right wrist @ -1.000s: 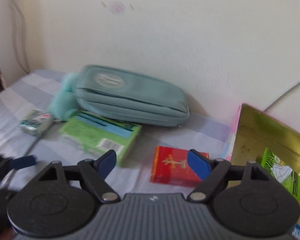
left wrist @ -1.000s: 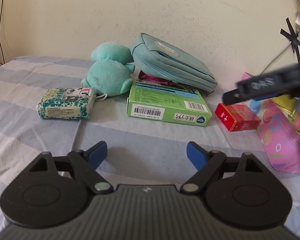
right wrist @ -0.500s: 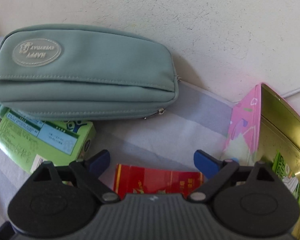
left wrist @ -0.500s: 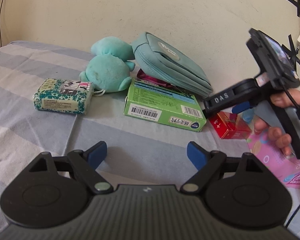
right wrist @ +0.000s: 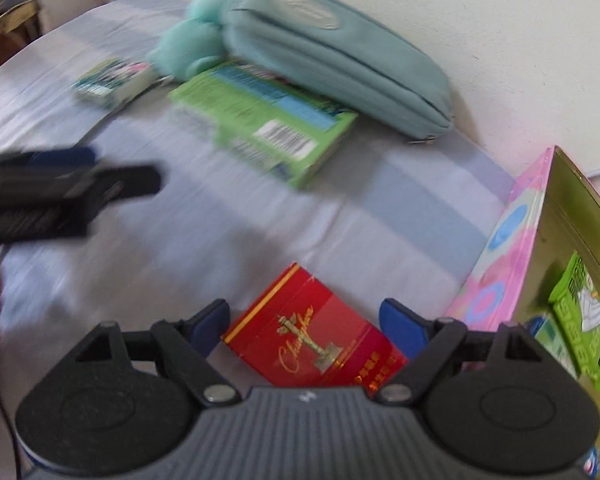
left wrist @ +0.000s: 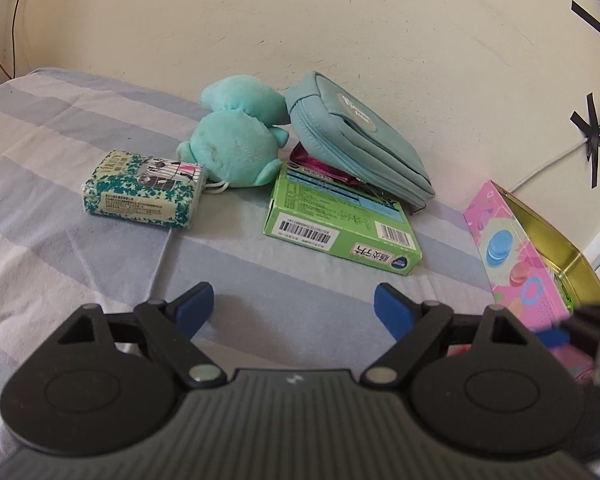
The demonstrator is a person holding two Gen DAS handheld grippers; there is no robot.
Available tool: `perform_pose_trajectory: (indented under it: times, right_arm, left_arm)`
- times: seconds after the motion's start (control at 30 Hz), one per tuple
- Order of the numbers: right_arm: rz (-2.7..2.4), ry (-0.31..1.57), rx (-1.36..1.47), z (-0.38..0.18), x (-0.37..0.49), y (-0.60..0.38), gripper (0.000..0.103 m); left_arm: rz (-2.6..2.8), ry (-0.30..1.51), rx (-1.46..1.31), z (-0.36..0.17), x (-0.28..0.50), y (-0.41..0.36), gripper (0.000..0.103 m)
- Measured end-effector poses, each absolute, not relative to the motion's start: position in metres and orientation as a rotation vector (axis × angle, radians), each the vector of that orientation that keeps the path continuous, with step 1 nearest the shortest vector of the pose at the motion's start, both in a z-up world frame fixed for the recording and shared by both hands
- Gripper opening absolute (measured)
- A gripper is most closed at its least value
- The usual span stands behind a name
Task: Organize objects
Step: 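Move the right tool toward the red box beside the tin, then grasp the red box with the left gripper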
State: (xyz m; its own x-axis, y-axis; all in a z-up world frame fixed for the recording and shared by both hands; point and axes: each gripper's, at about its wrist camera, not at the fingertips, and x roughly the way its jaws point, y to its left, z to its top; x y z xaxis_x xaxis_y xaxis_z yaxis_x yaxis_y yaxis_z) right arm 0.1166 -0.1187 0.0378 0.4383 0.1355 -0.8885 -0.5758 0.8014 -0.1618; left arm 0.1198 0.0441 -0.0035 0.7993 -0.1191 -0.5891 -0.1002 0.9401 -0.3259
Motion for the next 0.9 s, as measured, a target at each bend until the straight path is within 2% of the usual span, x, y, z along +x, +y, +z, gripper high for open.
perform_pose_trajectory:
  times: [0.13,0.3,0.43,0.73,0.9]
  right_arm:
    - [0.544,1.012,-0.389,0.044,0.077,-0.121,0.081]
    - [0.496,0.783,-0.175,0.060,0.037,-0.156,0.092]
    - [0.422,0.663,-0.015,0.057,0.020,-0.195,0.094]
    - [0.325,0.662,0.109,0.033,0.002,-0.237,0.097]
    - [0.348,0.666,0.101,0.024,0.003,-0.240,0.098]
  left_arm:
    - [-0.020,0.648,-0.344,-0.004,0.119,0.042,0.089]
    - [-0.044,0.648,-0.317,-0.004,0.117,0.036,0.089]
    - [-0.089,0.650,-0.285,-0.005,0.115,0.028,0.089]
    - [-0.227,0.656,-0.243,0.000,0.104,0.012,0.089]
    - [-0.381,0.681,-0.263,0.009,0.087,0.002,0.083]
